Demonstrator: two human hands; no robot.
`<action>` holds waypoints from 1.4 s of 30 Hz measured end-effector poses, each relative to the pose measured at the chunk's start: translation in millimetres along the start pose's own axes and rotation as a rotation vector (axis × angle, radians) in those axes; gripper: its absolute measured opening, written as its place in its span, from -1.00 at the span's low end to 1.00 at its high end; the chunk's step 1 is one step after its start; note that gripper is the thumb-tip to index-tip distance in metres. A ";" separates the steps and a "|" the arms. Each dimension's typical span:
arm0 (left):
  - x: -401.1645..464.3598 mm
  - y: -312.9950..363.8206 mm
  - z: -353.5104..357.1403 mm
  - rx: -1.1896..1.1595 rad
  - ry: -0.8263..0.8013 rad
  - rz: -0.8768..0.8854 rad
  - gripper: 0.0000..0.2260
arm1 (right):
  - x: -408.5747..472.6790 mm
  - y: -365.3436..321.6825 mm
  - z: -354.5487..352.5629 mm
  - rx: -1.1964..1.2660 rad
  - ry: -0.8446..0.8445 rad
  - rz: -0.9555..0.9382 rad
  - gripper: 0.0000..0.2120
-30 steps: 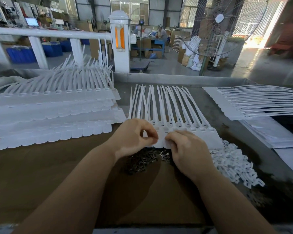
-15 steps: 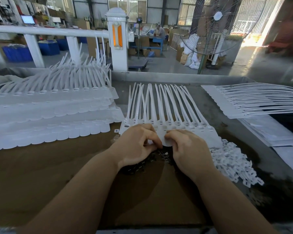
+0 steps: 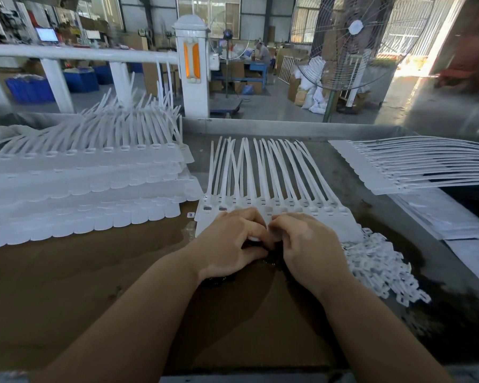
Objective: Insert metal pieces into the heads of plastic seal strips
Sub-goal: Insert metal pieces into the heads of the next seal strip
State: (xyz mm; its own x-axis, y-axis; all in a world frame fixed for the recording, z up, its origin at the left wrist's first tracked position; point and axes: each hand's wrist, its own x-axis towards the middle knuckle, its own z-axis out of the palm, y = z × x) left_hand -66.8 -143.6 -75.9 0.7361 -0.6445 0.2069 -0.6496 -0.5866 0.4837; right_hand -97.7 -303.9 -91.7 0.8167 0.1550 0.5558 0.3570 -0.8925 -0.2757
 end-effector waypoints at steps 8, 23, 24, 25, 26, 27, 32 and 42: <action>-0.2 -0.8 -0.1 -0.011 -0.046 0.023 -0.81 | 0.9 -0.2 -0.8 0.013 -0.020 0.003 -0.78; -1.6 3.5 -7.3 -0.405 0.142 -0.118 -0.85 | -0.1 -0.2 0.0 -0.002 0.047 -0.030 -0.85; -2.1 3.6 -8.0 -0.428 0.155 -0.124 -0.88 | -0.1 -0.1 -0.1 -0.006 0.048 -0.031 -0.85; -2.3 3.4 -8.5 -0.444 0.171 -0.133 -0.89 | -0.3 -0.2 -0.3 -0.009 0.048 -0.032 -0.84; -2.4 3.0 -8.9 -0.457 0.188 -0.145 -0.88 | -0.2 -0.4 -0.5 -0.010 0.048 -0.032 -0.84; -2.0 2.6 -9.3 -0.471 0.205 -0.157 -0.88 | -0.4 -0.5 -0.8 -0.011 0.049 -0.031 -0.84; -1.1 -2.6 -10.3 -0.587 0.351 -0.215 -0.90 | -0.4 -0.9 -1.6 -0.008 0.056 -0.023 -0.83; 13.5 -27.3 -28.4 -0.481 0.510 -0.441 -0.93 | -0.1 -1.2 -2.0 -0.001 0.041 -0.031 -0.82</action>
State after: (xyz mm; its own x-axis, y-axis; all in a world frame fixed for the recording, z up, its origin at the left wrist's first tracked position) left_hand -33.7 -122.4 -62.2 0.9755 -0.0349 0.2172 -0.2137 -0.3849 0.8979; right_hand -99.1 -303.7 -89.8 0.7864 0.1649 0.5954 0.3809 -0.8881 -0.2571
